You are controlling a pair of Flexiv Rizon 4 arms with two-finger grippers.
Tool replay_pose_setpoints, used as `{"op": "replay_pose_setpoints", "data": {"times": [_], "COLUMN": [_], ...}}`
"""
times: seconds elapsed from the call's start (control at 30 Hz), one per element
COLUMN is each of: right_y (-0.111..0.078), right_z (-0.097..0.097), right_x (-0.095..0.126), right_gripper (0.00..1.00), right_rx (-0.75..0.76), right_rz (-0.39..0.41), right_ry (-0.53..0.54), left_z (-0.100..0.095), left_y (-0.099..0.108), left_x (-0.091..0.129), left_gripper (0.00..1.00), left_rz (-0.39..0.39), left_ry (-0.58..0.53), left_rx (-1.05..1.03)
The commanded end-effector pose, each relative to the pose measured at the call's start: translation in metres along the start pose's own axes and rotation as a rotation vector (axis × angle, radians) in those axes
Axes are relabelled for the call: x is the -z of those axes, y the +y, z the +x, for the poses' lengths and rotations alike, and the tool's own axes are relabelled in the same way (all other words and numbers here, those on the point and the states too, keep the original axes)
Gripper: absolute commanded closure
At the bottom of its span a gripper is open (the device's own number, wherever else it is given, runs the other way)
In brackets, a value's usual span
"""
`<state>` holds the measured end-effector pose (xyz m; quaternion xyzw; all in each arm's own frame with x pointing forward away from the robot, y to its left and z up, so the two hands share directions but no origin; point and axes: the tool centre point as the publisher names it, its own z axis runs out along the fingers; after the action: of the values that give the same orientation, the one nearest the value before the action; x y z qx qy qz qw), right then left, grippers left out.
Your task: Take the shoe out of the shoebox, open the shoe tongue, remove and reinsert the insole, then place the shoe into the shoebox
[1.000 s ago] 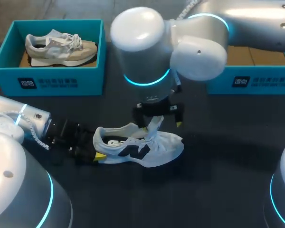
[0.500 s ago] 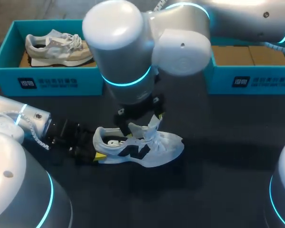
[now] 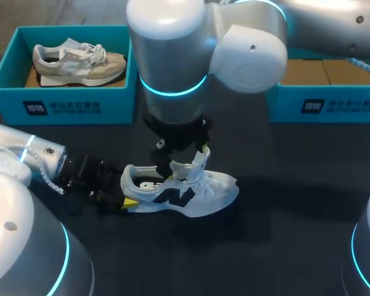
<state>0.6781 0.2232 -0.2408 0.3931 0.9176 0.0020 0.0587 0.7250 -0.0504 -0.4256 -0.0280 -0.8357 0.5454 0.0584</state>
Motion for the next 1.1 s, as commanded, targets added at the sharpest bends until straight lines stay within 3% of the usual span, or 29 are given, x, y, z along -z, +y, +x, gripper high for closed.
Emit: {"op": "replay_pose_setpoints", "data": {"times": [0.03, 0.27, 0.3, 0.33, 0.7, 0.73, 0.77, 0.8, 0.83, 0.9, 1.1], "right_y": [-0.003, -0.002, 0.002, 0.003, 0.034, 0.036, 0.036, 0.04, 0.041, 0.043, 0.043], "right_z": [-0.003, -0.003, -0.003, -0.003, -0.001, 0.0, 0.0, 0.002, 0.003, 0.005, 0.005], "right_x": [-0.001, 0.0, 0.004, 0.006, 0.006, 0.004, 0.004, 0.0, -0.002, -0.006, -0.006], "right_gripper": [0.0, 0.0, 0.0, 0.0, 0.0, 0.15, 0.15, 0.71, 1.0, 1.0, 1.0], "right_rx": [0.001, 0.017, 0.137, 0.154, 0.449, 0.469, 0.469, 0.502, 0.526, 0.55, 0.55], "right_rz": [-0.006, -0.003, 0.012, 0.007, -0.048, -0.048, -0.048, -0.049, -0.045, -0.007, -0.007], "right_ry": [0.012, -0.016, -0.096, -0.131, -0.147, -0.144, -0.144, -0.137, -0.131, -0.133, -0.133], "left_z": [-0.002, -0.002, -0.002, -0.002, -0.002, -0.002, -0.002, -0.002, -0.002, -0.002, -0.002], "left_y": [0.005, 0.005, 0.005, 0.005, 0.005, 0.005, 0.005, 0.005, 0.005, 0.005, 0.005], "left_x": [-0.004, -0.004, -0.004, -0.004, -0.004, -0.004, -0.004, -0.004, -0.004, -0.004, -0.004], "left_gripper": [1.0, 1.0, 1.0, 1.0, 1.0, 1.0, 1.0, 1.0, 1.0, 1.0, 1.0], "left_rz": [-0.001, -0.001, -0.001, -0.001, -0.001, -0.001, -0.001, -0.001, -0.001, -0.001, -0.001], "left_ry": [-0.001, -0.001, -0.001, -0.001, -0.001, -0.001, -0.001, -0.001, -0.001, -0.001, -0.001], "left_rx": [0.0, 0.0, 0.0, 0.0, 0.0, 0.0, 0.0, 0.0, 0.0, 0.0, 0.0]}}
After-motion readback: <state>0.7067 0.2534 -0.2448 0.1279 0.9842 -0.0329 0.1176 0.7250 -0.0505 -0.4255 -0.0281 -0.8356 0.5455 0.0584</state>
